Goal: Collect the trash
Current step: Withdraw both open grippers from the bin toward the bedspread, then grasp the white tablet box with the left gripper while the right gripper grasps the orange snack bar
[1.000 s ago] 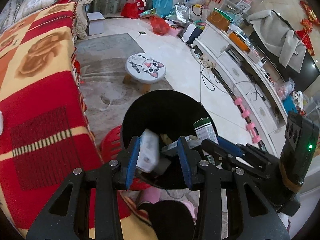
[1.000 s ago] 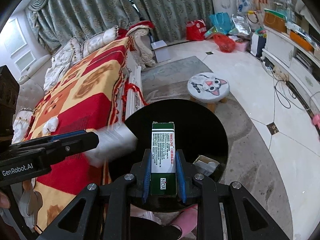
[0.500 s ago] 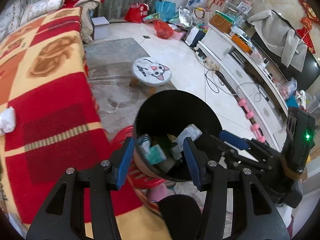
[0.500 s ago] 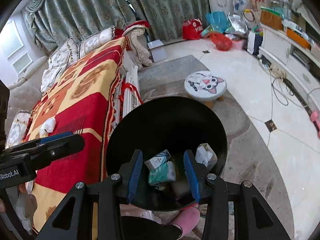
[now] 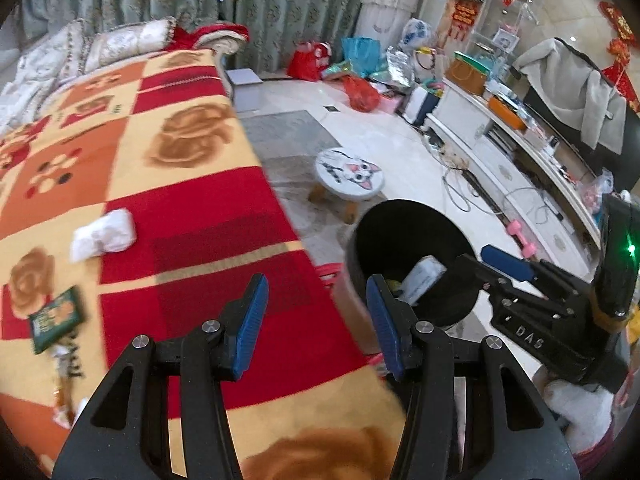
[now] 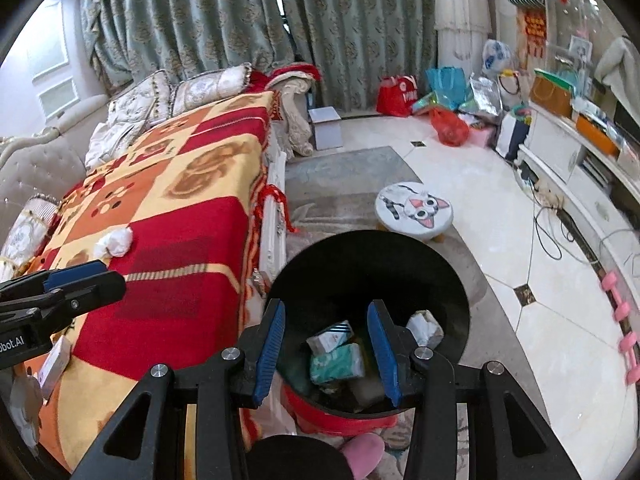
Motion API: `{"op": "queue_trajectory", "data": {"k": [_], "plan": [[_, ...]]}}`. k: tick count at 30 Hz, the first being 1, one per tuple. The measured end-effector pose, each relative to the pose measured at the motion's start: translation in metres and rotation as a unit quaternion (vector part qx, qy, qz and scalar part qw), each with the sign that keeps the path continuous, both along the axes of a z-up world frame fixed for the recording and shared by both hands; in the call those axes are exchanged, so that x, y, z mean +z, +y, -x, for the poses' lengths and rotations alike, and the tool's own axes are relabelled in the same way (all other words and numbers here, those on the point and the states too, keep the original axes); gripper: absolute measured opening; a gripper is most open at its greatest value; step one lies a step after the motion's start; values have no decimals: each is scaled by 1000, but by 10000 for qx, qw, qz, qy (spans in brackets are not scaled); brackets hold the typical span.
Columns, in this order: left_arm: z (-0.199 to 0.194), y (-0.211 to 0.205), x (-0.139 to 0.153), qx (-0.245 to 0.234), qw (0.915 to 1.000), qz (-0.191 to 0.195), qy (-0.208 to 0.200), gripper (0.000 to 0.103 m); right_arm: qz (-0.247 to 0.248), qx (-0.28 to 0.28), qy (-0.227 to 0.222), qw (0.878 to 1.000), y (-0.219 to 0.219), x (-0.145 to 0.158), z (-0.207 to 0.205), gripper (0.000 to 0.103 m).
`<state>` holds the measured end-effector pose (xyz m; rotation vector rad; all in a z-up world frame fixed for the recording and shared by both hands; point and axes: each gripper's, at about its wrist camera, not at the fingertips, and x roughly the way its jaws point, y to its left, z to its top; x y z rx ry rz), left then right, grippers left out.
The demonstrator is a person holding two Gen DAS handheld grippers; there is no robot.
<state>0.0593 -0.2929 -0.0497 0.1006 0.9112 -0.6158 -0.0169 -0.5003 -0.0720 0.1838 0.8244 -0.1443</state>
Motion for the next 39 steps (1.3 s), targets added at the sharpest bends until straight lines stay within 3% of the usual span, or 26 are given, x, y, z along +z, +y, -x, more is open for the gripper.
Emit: {"op": "queue_trajectory", "data": {"k": [11, 25, 36, 39], "plan": [[7, 70, 3, 535, 9983, -150, -199, 50, 228, 488, -51, 9985, 64, 8, -10, 41], [13, 147, 3, 1078, 9940, -118, -115, 50, 445, 1119, 7, 9927, 135, 10, -24, 41], [20, 202, -2, 1182, 9926, -226, 132, 50, 395, 1671, 205, 9849, 183, -3, -34, 41], [26, 216, -8, 1078, 9933, -305, 275, 58, 338, 1836, 320, 9819, 196, -10, -37, 41]]}}
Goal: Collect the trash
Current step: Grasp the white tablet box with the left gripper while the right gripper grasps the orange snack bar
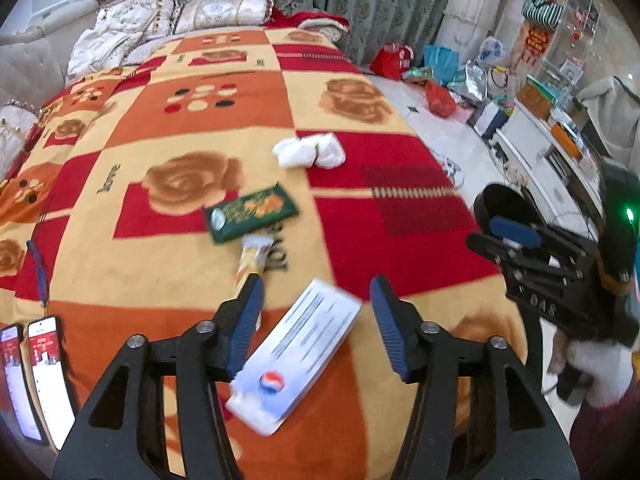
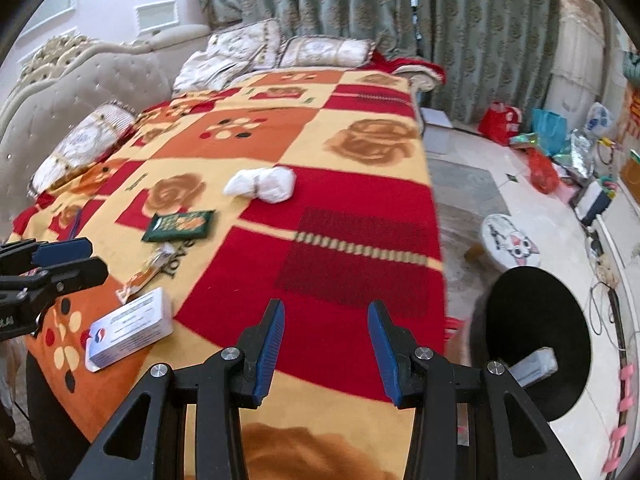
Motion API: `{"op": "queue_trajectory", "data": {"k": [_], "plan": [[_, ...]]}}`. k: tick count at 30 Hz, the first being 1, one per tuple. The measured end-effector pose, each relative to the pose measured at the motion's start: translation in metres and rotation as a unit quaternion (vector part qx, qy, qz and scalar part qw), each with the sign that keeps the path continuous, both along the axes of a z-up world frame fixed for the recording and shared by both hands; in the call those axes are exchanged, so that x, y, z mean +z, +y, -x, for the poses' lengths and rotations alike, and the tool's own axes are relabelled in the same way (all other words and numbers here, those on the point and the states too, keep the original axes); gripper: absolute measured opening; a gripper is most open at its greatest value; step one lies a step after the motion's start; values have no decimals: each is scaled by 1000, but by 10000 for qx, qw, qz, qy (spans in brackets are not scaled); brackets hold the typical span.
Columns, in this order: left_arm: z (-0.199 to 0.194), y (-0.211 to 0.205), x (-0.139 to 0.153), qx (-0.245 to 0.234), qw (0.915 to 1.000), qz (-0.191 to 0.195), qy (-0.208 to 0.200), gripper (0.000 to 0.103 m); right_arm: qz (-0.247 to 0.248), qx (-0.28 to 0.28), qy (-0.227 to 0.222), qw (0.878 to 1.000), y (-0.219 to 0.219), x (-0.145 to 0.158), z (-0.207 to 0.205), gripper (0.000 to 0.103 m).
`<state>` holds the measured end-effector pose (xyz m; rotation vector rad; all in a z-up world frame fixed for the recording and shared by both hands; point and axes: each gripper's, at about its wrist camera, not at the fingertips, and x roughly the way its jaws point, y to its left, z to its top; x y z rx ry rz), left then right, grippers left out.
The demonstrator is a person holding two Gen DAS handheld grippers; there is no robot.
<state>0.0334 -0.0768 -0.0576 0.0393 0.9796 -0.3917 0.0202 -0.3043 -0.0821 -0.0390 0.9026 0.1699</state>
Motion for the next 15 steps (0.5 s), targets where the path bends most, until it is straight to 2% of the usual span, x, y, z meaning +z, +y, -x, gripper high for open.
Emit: {"op": "queue_trajectory", "data": {"k": [2, 8, 15], "plan": [[6, 8, -8, -121, 9998, -54, 129, 62, -10, 129, 97, 9999, 10, -5, -4, 41], [20, 11, -36, -484, 9974, -371, 393, 63, -72, 336, 217, 9992, 28, -11, -12, 42], [7, -4, -62, -630, 9952, -518, 546, 63, -127, 448, 331, 9984, 38, -15, -20, 42]]}}
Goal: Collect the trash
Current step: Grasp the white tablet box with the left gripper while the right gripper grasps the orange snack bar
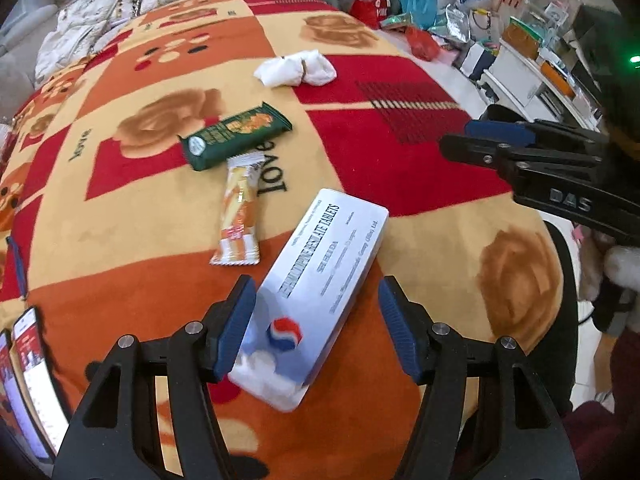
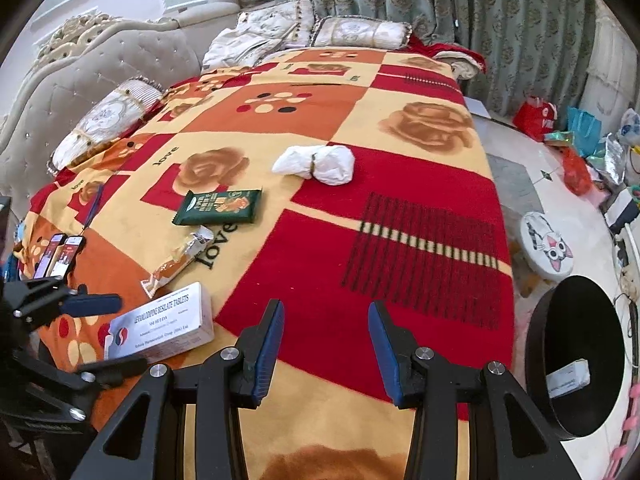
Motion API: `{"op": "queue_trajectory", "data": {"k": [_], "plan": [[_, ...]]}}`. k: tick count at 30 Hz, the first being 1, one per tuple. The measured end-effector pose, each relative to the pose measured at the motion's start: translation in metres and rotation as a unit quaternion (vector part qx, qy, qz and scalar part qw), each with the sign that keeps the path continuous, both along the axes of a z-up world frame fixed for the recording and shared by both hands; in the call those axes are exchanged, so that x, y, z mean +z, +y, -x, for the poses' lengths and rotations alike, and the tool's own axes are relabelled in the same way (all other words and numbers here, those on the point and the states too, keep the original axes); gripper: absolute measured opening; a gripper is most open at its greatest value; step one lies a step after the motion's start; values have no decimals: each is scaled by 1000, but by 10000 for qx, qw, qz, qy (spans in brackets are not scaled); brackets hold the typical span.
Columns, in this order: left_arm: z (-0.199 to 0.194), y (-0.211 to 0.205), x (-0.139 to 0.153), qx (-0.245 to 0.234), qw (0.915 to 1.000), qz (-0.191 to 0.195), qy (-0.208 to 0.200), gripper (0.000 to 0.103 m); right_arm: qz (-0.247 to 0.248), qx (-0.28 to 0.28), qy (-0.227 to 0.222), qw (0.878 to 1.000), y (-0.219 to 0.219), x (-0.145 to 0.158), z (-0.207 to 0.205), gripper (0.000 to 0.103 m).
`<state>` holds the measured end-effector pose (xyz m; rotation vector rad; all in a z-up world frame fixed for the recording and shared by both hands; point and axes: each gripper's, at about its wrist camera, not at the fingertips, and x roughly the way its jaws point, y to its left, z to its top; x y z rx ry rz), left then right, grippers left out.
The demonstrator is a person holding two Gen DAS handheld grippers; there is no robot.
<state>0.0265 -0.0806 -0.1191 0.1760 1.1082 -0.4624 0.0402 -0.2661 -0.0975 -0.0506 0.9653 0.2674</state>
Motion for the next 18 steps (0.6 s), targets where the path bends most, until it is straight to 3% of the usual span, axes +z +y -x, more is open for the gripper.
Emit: {"op": "queue_trajectory", "data": {"k": [3, 5, 11, 14, 18], "plan": [[-7, -3, -8, 135, 9999, -84, -43, 62, 34, 29, 15, 10000, 2, 0, -1, 42], [-10, 3, -6, 279, 9996, 51, 11, 38, 34, 36, 23, 10000, 2, 1, -2, 42], [-10, 38, 25, 596, 9968, 527, 43, 17, -169, 196, 162, 9995, 13, -3, -10, 42], [-12, 63, 38, 897, 9943, 561, -129, 16, -570, 408, 374, 9968, 29, -9, -15, 42], [-25, 92, 35, 1366, 9891, 532, -136, 16, -911, 604, 585, 9923, 55, -17, -26, 42]]}}
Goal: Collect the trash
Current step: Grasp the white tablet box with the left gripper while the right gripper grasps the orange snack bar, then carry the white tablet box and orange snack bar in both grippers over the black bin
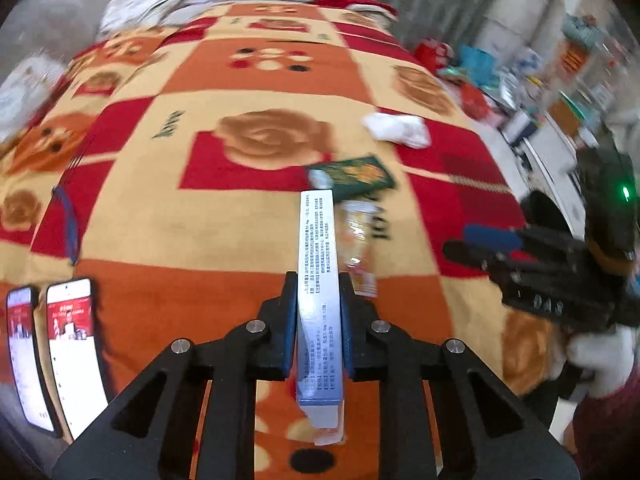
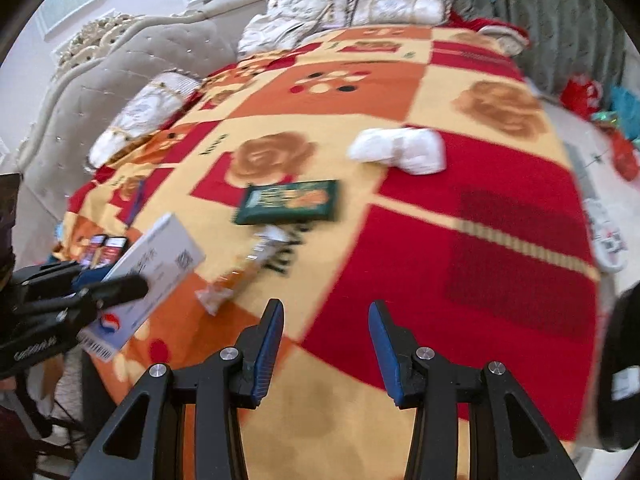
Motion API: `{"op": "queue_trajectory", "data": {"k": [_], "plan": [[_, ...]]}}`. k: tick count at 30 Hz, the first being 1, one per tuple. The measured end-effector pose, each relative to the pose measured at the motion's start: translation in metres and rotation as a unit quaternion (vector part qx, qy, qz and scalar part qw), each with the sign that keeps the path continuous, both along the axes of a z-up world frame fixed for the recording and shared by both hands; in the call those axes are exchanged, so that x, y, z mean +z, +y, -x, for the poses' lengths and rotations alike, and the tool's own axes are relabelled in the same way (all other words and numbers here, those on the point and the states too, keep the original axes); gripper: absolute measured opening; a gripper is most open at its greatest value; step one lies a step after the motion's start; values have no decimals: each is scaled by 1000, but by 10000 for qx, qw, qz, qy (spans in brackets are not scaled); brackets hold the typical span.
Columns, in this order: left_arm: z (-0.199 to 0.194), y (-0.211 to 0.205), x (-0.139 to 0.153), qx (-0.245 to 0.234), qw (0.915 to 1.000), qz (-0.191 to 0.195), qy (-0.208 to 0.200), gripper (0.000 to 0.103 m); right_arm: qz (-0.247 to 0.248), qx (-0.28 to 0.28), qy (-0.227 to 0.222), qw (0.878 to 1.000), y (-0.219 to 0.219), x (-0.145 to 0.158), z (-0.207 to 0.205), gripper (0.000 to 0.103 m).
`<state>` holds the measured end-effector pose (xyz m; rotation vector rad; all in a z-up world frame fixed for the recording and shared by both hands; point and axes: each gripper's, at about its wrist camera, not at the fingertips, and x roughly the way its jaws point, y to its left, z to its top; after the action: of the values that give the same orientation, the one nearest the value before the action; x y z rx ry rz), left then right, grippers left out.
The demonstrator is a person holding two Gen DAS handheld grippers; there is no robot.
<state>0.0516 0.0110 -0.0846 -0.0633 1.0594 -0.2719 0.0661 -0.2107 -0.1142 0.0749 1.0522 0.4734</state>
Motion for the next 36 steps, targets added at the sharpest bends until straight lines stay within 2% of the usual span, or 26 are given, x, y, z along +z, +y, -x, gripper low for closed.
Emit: {"op": "queue_trajectory", "data": {"k": [3, 8, 13, 23, 36], "plan": [[-4, 14, -5, 221, 9997, 39, 37, 16, -301, 191, 176, 9992, 27, -9, -11, 42], [-4, 20, -10, 330, 9994, 43, 50, 16, -514, 397, 487, 9967, 65, -30, -27, 41], [-7, 19, -20, 471, 9987, 95, 155, 16, -176, 603, 268, 9977, 83, -35, -27, 26], [-17, 0, -43, 506, 9980, 10, 382, 16, -239, 564, 62, 9981, 29, -13, -8, 22], [-21, -61, -3, 26, 9999, 169, -17, 16, -249, 124, -294, 9992, -34, 12, 15, 22]]}}
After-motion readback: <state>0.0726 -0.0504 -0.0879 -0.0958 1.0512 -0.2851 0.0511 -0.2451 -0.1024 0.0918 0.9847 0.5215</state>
